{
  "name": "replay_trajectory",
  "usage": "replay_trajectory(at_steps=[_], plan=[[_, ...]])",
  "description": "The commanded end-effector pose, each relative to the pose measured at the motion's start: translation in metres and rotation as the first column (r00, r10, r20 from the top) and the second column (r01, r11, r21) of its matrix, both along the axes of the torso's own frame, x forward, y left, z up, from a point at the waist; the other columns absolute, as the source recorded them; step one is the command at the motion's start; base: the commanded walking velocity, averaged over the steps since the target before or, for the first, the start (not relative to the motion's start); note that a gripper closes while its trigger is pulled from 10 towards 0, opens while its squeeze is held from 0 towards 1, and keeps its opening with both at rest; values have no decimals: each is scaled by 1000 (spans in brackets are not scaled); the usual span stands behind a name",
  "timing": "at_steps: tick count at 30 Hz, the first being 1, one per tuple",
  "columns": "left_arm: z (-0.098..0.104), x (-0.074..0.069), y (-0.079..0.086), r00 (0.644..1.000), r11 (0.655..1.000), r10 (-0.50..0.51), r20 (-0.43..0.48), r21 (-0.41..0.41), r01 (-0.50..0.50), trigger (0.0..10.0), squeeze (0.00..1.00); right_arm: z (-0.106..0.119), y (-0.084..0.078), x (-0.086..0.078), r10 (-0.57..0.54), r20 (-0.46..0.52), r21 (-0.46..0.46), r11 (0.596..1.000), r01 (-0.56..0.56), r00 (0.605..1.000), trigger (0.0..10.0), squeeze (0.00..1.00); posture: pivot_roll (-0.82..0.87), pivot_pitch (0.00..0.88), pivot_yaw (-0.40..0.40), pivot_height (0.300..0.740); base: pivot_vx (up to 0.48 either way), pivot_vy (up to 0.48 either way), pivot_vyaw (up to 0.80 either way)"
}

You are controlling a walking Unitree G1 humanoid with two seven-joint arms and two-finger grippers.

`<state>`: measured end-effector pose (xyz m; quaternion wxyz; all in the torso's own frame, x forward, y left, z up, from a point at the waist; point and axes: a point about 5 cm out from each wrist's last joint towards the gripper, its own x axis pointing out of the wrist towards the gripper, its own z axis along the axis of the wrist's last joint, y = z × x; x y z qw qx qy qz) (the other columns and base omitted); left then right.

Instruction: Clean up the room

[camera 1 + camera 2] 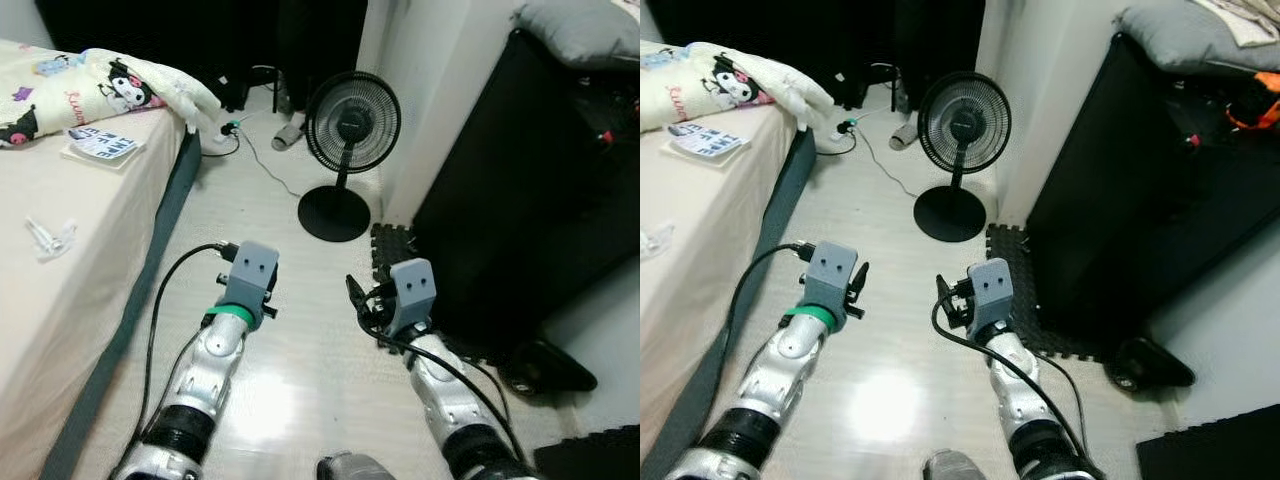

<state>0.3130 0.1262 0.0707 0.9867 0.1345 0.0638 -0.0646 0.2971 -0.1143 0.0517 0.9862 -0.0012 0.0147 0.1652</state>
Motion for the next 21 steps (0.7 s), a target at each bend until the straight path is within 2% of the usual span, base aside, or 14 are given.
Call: replay_trajectory(at_steps=[1, 7, 21], plan=[[0, 1, -5, 1000, 1000, -14, -1, -10, 14, 10000, 0, -5, -9, -2, -31, -21, -9, 999, 31, 999, 10000, 0, -55, 0, -4, 740, 454, 0, -800], [0, 2, -6, 1000, 1000, -10, 1, -13, 10, 10000, 0, -4, -11, -1, -36, -20, -13, 999, 35, 999, 10000, 0, -58, 0, -6, 740, 453, 0, -751], [1, 3, -6, 1000, 1000, -7, 0, -14, 7, 10000, 0, -2, -15, 0, -48, -10, -23, 999, 48, 999, 10000, 0, -59, 0, -3, 740, 440, 0, 0]])
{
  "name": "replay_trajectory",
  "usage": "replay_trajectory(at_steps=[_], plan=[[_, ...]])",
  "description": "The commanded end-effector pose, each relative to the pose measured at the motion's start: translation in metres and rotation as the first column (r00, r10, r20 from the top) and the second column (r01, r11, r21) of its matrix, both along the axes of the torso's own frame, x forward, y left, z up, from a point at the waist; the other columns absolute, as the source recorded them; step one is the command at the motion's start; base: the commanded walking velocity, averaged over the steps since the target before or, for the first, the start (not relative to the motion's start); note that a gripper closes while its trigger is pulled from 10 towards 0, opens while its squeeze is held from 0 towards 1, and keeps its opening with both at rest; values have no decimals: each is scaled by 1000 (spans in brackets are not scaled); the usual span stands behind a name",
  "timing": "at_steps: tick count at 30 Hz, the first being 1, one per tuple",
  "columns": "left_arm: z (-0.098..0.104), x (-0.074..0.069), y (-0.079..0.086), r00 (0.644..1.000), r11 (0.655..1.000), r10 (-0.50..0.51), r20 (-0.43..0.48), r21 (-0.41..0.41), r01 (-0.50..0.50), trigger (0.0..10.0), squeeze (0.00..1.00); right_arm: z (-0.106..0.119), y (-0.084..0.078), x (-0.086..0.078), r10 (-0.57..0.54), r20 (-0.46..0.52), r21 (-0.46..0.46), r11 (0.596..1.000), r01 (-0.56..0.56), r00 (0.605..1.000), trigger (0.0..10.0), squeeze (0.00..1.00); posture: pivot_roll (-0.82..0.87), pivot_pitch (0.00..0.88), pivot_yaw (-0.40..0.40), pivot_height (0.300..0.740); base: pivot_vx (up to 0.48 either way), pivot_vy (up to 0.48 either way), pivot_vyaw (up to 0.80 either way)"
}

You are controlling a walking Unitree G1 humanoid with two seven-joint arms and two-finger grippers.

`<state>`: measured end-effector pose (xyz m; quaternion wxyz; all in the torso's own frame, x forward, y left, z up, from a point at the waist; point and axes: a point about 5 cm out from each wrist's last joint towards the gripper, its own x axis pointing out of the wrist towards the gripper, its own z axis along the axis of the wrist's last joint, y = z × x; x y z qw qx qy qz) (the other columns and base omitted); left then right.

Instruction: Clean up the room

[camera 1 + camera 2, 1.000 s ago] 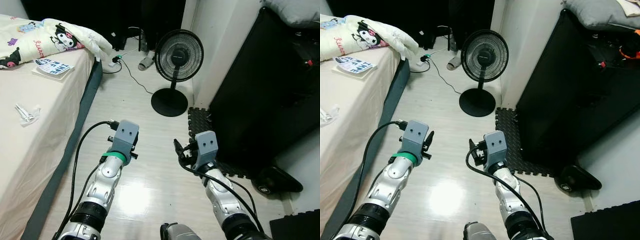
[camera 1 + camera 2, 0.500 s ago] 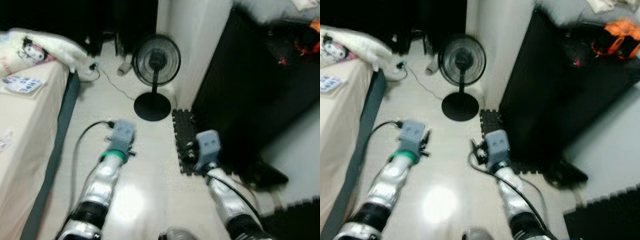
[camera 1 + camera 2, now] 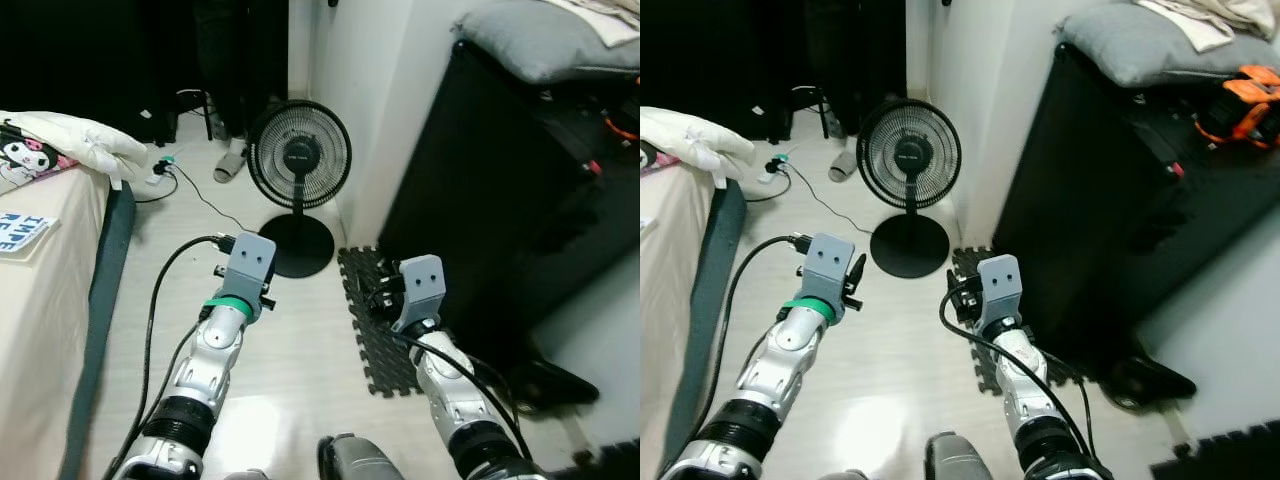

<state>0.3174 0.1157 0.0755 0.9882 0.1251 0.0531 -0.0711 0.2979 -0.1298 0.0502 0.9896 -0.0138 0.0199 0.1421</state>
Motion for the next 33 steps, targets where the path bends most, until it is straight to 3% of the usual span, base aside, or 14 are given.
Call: replay_trajectory(at_steps=[1, 33], plan=[[-4, -2, 4, 1000, 1000, 7, -19, 8, -7, 10000, 0, -1, 0, -1, -2, -4, 5, 1000, 2, 1000, 10000, 0, -59, 0, -3, 740, 420, 0, 0], [0, 1, 4, 1000, 1000, -12, -2, 17, 12, 10000, 0, -1, -2, -2, -20, 3, 11, 1000, 20, 1000, 10000, 0, -65, 0, 8, 740, 403, 0, 0]])
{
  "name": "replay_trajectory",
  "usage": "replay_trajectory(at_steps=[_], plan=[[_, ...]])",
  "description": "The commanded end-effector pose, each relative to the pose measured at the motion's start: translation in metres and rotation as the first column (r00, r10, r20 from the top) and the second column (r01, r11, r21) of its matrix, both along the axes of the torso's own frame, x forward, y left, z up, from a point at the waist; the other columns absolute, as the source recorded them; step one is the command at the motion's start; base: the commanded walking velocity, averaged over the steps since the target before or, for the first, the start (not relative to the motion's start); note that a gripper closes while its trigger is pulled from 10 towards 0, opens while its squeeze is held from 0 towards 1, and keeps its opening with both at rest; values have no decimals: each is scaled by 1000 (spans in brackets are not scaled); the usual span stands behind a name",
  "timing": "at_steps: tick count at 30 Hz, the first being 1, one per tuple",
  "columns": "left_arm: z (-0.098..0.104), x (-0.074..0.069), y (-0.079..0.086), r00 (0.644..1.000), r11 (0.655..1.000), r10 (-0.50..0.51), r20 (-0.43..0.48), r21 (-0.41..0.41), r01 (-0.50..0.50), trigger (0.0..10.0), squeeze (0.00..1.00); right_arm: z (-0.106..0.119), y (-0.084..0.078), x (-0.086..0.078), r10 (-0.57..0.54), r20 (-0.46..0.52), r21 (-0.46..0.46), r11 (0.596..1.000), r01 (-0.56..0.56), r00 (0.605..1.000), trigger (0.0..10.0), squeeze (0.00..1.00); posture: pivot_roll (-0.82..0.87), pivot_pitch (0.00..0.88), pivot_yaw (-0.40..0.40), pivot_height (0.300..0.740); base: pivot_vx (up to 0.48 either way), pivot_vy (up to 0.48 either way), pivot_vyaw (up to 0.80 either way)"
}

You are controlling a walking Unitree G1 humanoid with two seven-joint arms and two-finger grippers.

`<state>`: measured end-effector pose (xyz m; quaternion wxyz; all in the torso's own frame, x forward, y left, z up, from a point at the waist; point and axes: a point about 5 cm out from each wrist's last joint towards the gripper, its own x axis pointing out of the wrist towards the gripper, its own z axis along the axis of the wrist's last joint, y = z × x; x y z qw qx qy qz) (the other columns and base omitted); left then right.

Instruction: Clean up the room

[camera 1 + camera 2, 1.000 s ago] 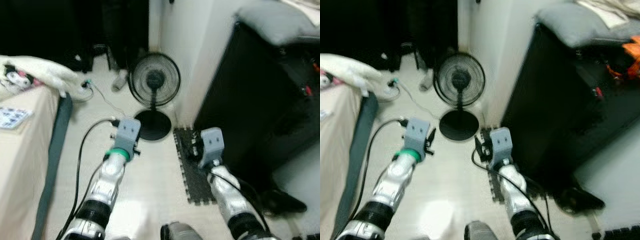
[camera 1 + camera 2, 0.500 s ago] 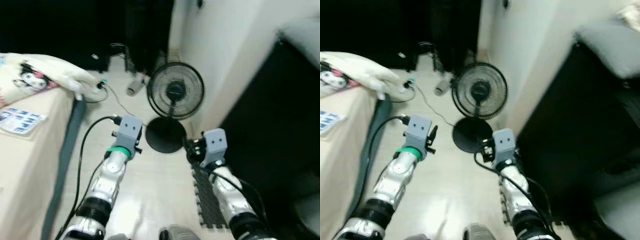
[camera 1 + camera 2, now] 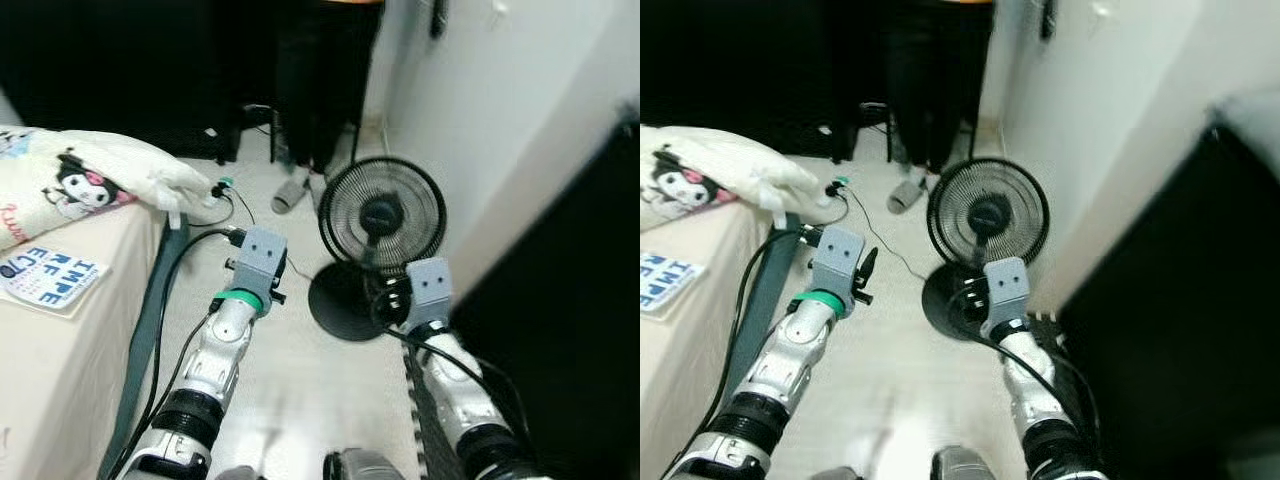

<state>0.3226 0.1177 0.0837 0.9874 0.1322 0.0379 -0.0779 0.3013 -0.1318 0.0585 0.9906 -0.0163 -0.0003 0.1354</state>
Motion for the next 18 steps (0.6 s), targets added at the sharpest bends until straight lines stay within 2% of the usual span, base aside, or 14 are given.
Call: replay_trajectory(at_steps=[1, 13, 16, 18], plan=[[-8, -4, 2, 1000, 1000, 6, -31, 6, -6, 10000, 0, -9, 0, -5, -7, -38, 11, 1000, 8, 999, 10000, 0, -65, 0, 8, 740, 446, 0, 0], [-9, -4, 3, 999, 1000, 12, -40, 8, -12, 10000, 0, -10, 0, -6, -12, -42, 11, 1000, 12, 999, 10000, 0, -66, 0, 9, 740, 391, 0, 0], [-10, -4, 4, 999, 1000, 16, -46, 5, -16, 10000, 0, -10, 0, -6, -12, -43, 10, 1000, 12, 999, 10000, 0, -66, 0, 9, 740, 294, 0, 0], [-10, -5, 3, 999, 1000, 9, -53, -3, -9, 10000, 0, -10, 0, -6, -12, -44, 9, 1000, 12, 999, 10000, 0, -65, 0, 9, 740, 0, 0, 0]])
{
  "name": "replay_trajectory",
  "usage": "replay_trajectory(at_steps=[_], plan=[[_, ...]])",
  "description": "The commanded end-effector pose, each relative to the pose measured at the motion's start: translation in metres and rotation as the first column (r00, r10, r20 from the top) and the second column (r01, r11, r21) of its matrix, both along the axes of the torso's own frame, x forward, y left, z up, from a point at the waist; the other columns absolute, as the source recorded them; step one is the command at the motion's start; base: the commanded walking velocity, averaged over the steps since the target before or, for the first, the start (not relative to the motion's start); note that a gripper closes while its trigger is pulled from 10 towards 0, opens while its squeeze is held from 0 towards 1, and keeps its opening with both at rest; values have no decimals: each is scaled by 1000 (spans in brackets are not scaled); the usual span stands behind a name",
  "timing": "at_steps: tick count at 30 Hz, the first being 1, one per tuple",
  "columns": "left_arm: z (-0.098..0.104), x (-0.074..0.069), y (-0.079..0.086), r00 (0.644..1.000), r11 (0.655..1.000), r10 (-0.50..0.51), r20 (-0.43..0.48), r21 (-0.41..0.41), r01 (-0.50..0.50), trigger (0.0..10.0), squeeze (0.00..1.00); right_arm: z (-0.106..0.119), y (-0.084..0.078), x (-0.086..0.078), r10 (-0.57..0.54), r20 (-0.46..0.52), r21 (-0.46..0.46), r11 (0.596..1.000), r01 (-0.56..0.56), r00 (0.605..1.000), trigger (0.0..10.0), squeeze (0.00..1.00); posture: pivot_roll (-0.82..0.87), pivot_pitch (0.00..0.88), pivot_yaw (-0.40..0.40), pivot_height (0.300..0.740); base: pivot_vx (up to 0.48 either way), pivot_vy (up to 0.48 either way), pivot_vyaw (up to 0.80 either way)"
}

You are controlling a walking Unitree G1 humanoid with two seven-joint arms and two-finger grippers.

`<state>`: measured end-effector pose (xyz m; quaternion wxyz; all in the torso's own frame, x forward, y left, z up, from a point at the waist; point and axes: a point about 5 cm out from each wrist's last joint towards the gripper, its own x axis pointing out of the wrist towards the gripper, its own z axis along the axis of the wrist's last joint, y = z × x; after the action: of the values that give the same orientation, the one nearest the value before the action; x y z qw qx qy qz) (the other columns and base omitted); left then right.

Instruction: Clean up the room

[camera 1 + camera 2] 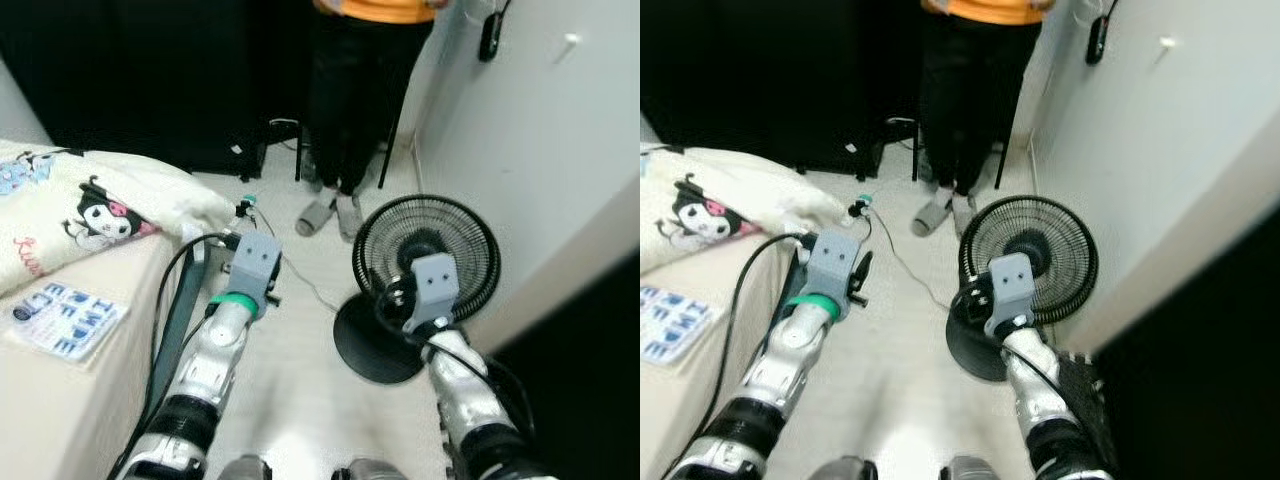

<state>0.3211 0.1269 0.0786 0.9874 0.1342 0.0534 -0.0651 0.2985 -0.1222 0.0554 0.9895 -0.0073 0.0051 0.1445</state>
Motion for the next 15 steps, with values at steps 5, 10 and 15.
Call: replay_trajectory(at_steps=[5, 10, 15], plan=[[-6, -4, -10, 999, 999, -41, -27, -16, 40, 10000, 0, -7, -10, -3, -29, -31, -8, 1000, 29, 999, 10000, 0, -65, 0, 10, 740, 0, 0, 0], [-6, -5, -9, 999, 999, -39, -30, -20, 38, 10000, 0, -7, -8, -4, -18, -30, -9, 1000, 18, 999, 10000, 0, -65, 0, 9, 740, 0, 0, 0], [-8, -5, -7, 999, 999, -31, -43, -25, 30, 10000, 0, -8, -7, -4, -8, -36, -24, 1000, 7, 999, 10000, 0, -65, 0, 8, 740, 0, 0, 0]])
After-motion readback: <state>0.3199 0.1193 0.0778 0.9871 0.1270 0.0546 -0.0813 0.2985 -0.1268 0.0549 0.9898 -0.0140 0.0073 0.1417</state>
